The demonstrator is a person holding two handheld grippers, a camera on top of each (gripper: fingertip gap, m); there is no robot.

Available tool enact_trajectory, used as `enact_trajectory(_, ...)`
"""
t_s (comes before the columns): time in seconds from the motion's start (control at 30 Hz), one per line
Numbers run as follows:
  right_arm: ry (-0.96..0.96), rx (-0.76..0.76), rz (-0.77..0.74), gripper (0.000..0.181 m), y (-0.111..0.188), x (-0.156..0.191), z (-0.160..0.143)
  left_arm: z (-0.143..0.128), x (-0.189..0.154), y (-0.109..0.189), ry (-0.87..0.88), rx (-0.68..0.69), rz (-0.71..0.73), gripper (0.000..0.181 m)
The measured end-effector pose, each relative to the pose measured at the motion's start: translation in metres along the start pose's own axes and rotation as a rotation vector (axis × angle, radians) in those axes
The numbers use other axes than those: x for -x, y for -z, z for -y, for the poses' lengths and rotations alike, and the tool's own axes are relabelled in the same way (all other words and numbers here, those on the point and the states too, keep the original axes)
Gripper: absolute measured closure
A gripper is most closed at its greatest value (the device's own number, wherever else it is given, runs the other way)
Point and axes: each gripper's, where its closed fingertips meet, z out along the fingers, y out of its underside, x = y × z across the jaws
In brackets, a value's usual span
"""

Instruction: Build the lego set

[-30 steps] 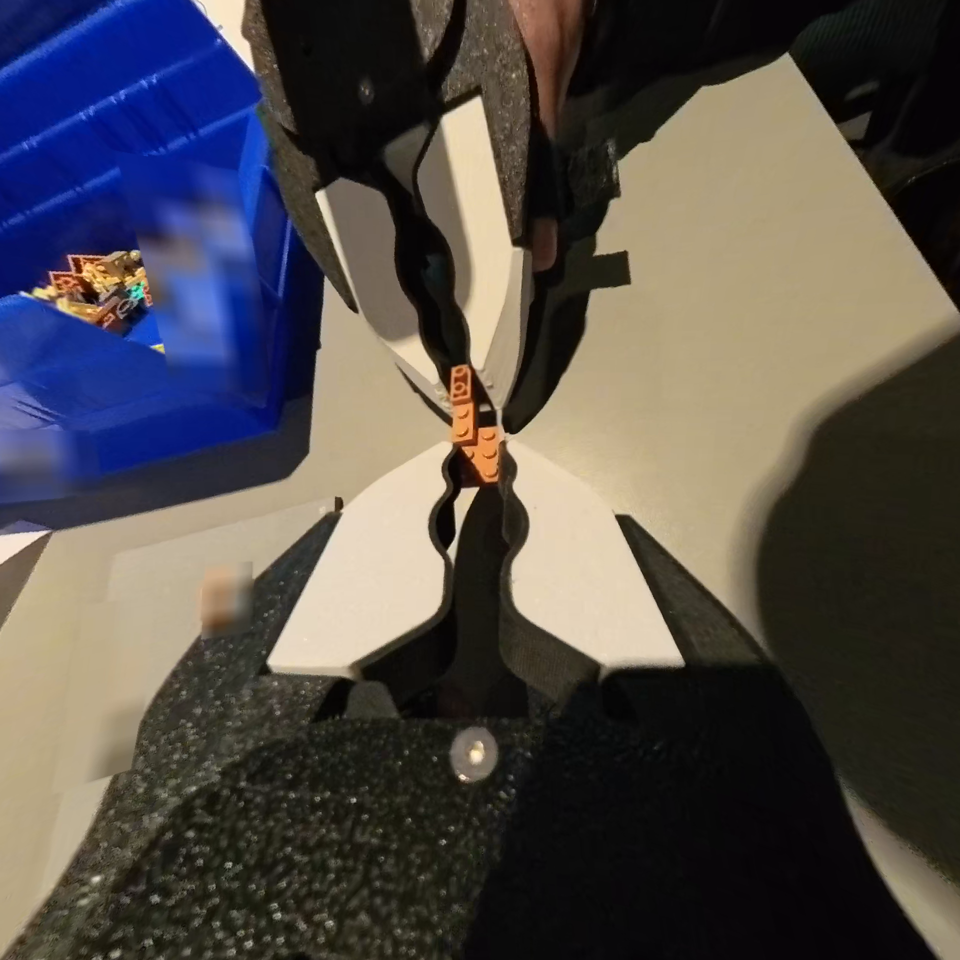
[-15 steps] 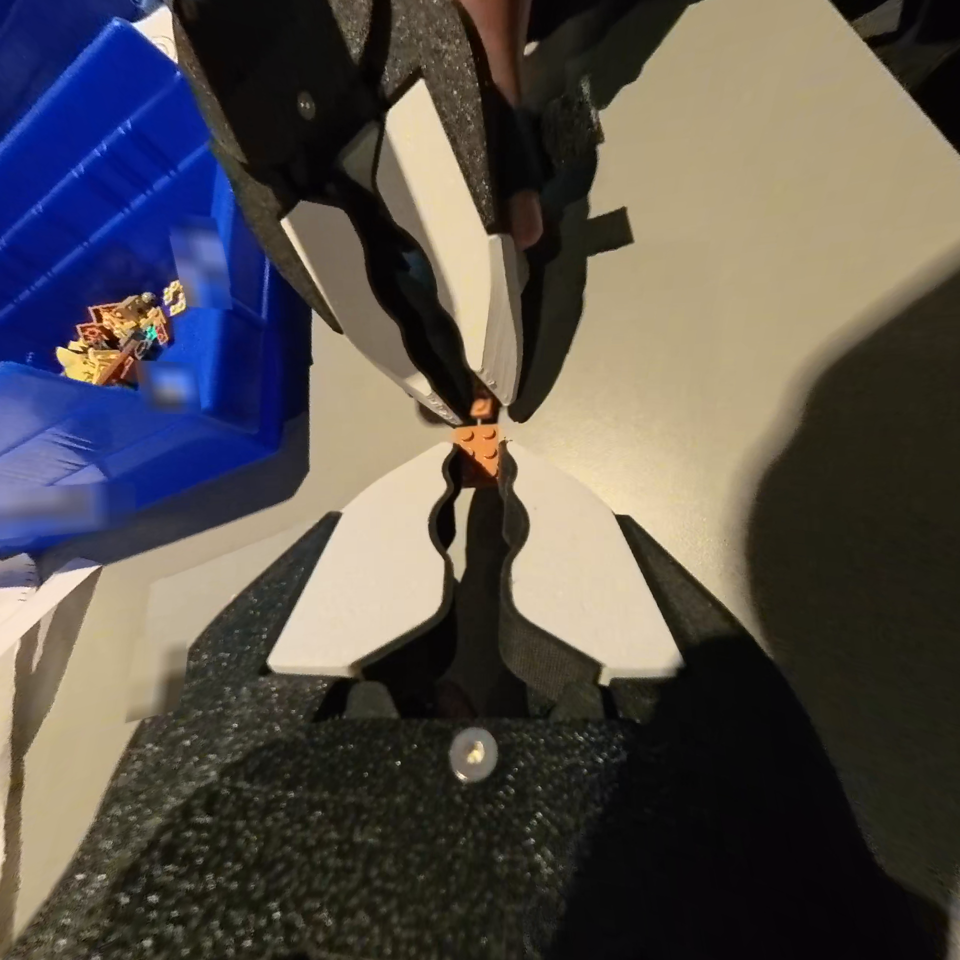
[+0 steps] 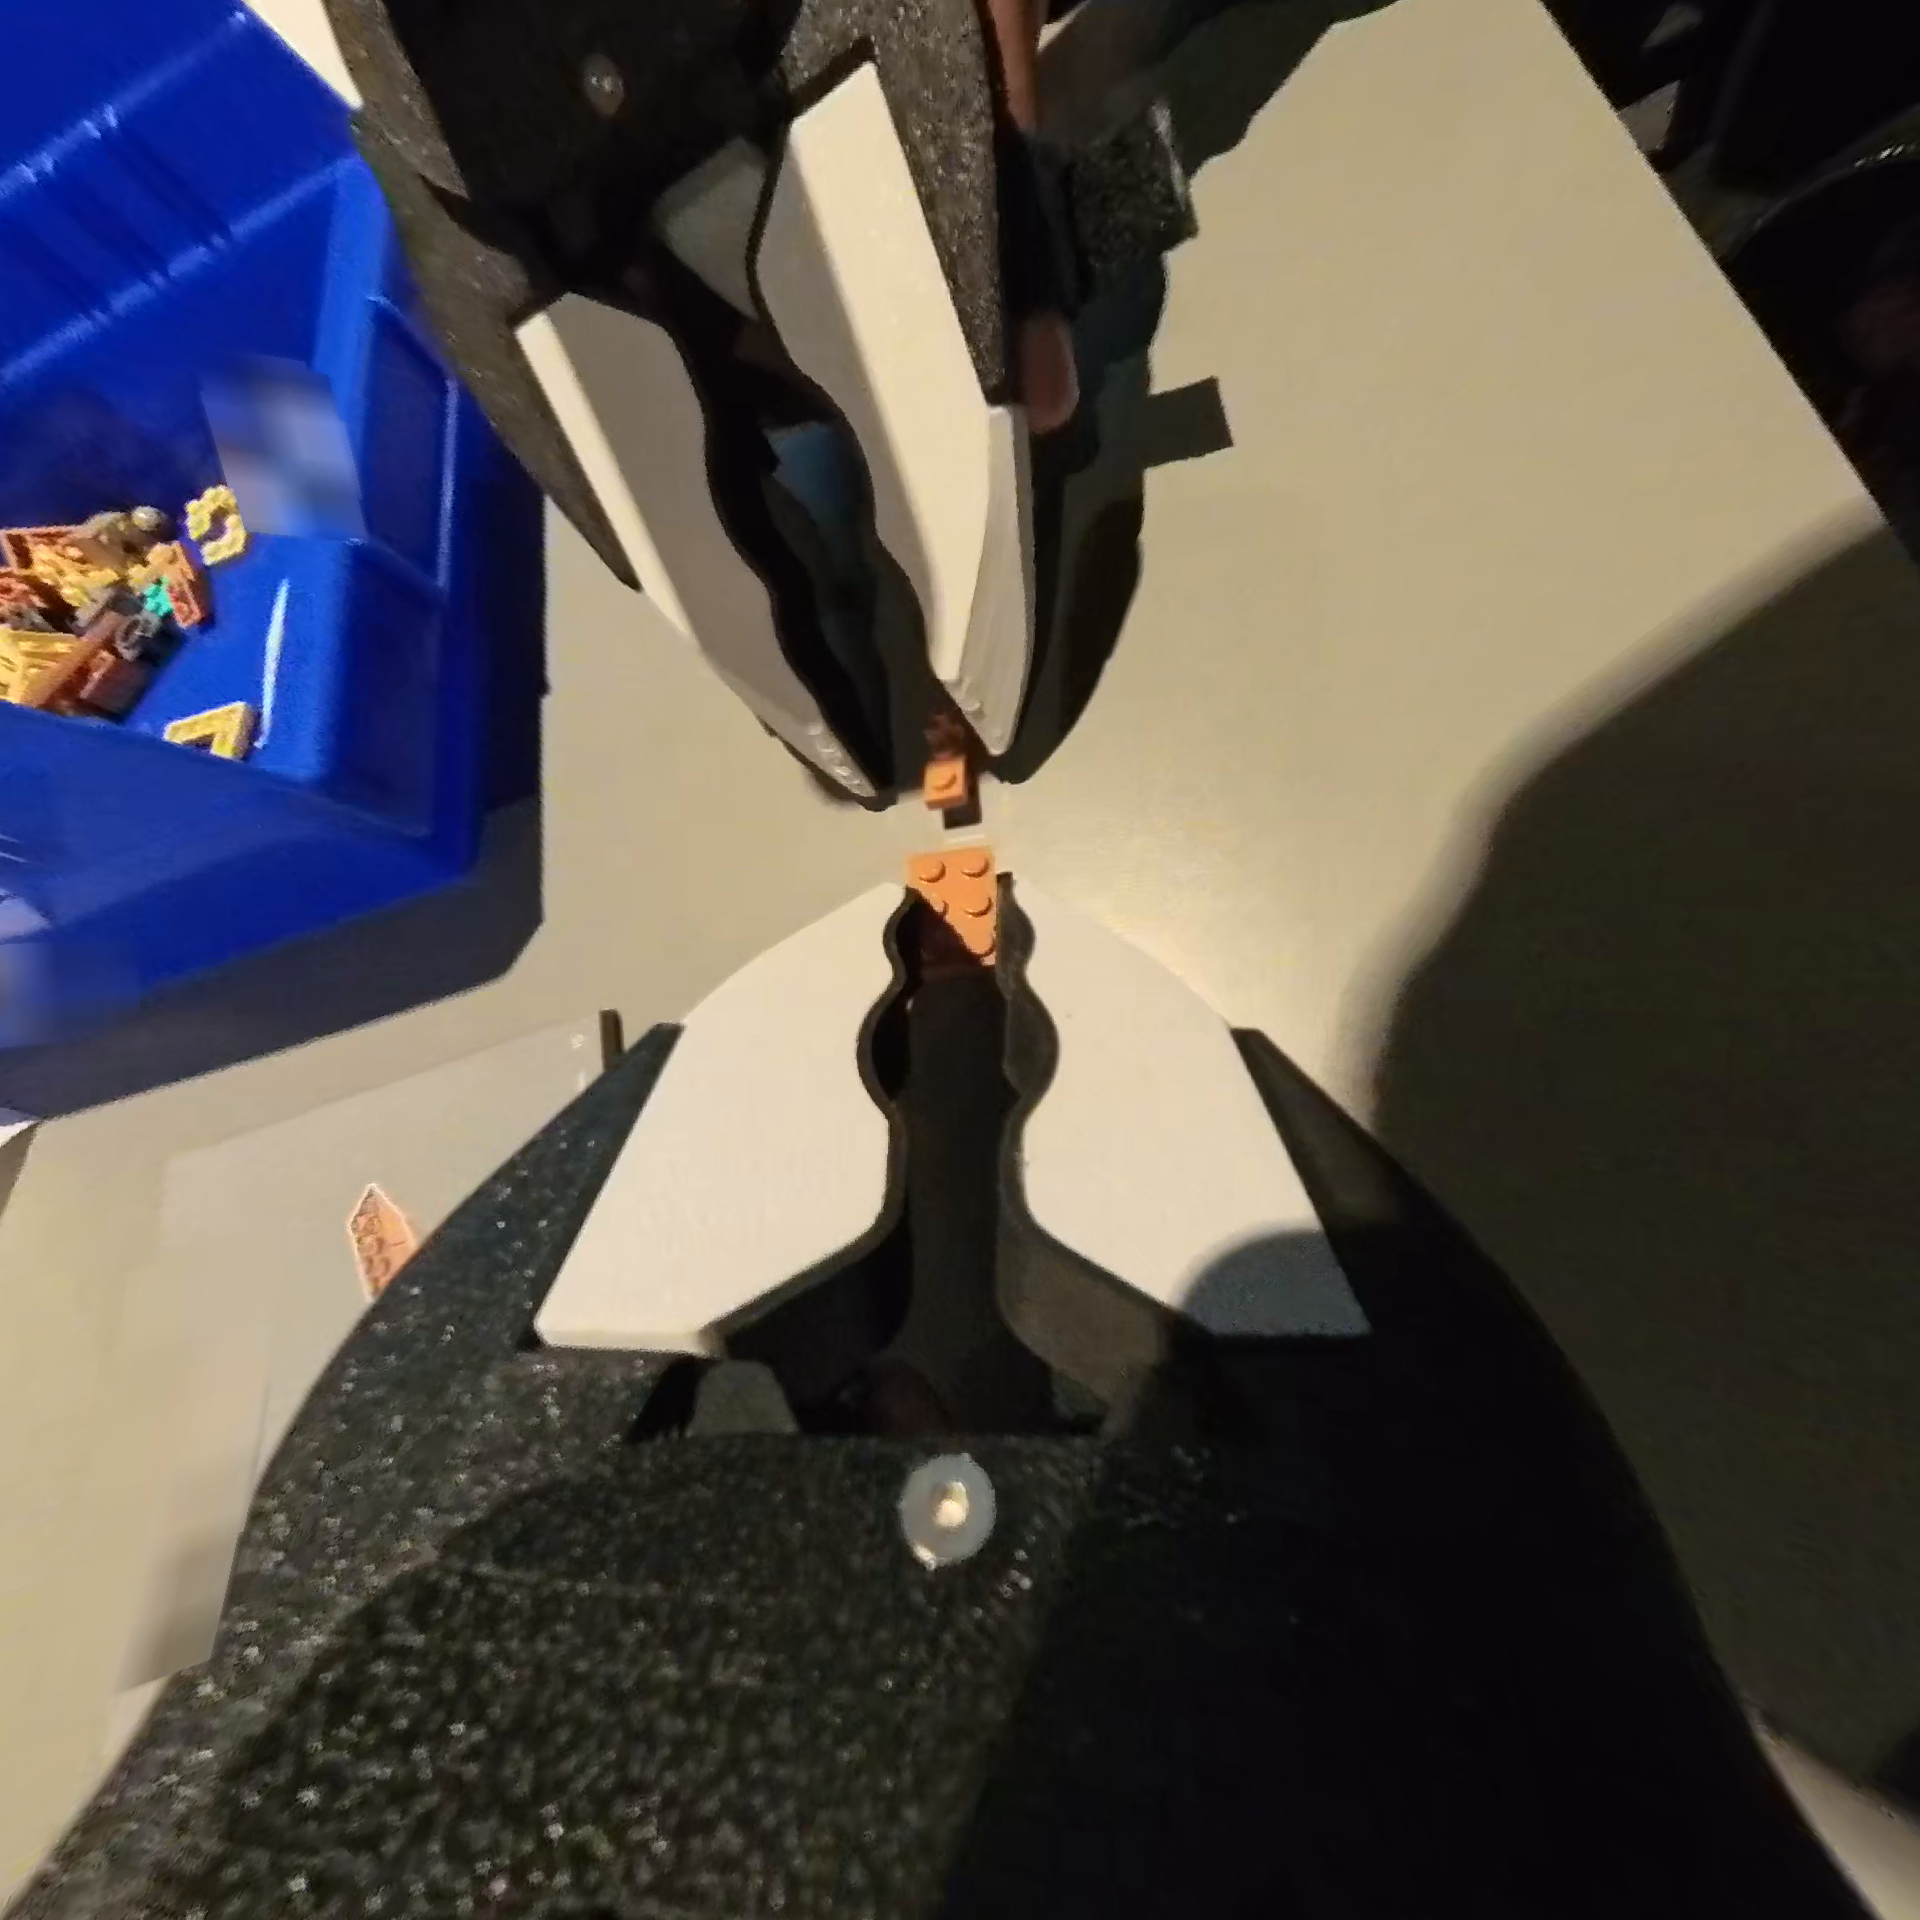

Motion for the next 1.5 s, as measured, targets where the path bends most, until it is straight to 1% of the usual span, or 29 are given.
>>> enact_trajectory(0.1, 0.018, 0.017, 0.003, 0.165, -0.002, 0.004, -0.001, 0.001, -0.002, 0.000, -0.019, 0.001, 0.000, 0.168)
enact_trajectory(0.2, 0.028, 0.027, -0.008, 0.173, -0.004, 0.005, -0.001, 0.003, -0.005, 0.000, -0.106, 0.006, 0.022, 0.169)
enact_trajectory(0.3, 0.025, 0.013, -0.011, 0.173, -0.004, 0.004, 0.000, 0.003, -0.003, -0.002, -0.200, 0.035, 0.083, 0.168)
enact_trajectory(0.43, 0.015, -0.010, -0.008, 0.174, -0.003, 0.003, 0.002, 0.004, -0.005, -0.002, -0.293, 0.048, 0.117, 0.168)
enact_trajectory(0.57, 0.075, -0.027, -0.052, 0.174, -0.001, 0.001, 0.004, 0.004, -0.005, -0.002, -0.312, 0.056, 0.136, 0.168)
enact_trajectory(0.7, 0.127, -0.055, -0.056, 0.174, -0.001, 0.006, 0.010, 0.003, -0.002, -0.003, -0.332, 0.074, 0.167, 0.168)
enact_trajectory(0.83, 0.168, -0.077, -0.110, 0.174, -0.001, 0.004, 0.017, 0.003, -0.001, -0.003, -0.342, 0.088, 0.180, 0.168)
enact_trajectory(1.07, 0.209, -0.025, -0.142, 0.174, -0.008, 0.003, 0.010, 0.004, -0.003, -0.004, -0.343, 0.082, 0.181, 0.168)
enact_trajectory(1.17, 0.202, -0.012, -0.140, 0.172, -0.009, 0.003, 0.009, 0.004, -0.004, -0.004, -0.350, 0.081, 0.183, 0.168)
enact_trajectory(1.5, 0.136, -0.048, -0.072, 0.163, -0.003, 0.004, 0.010, 0.004, -0.004, -0.004, -0.357, 0.097, 0.181, 0.168)
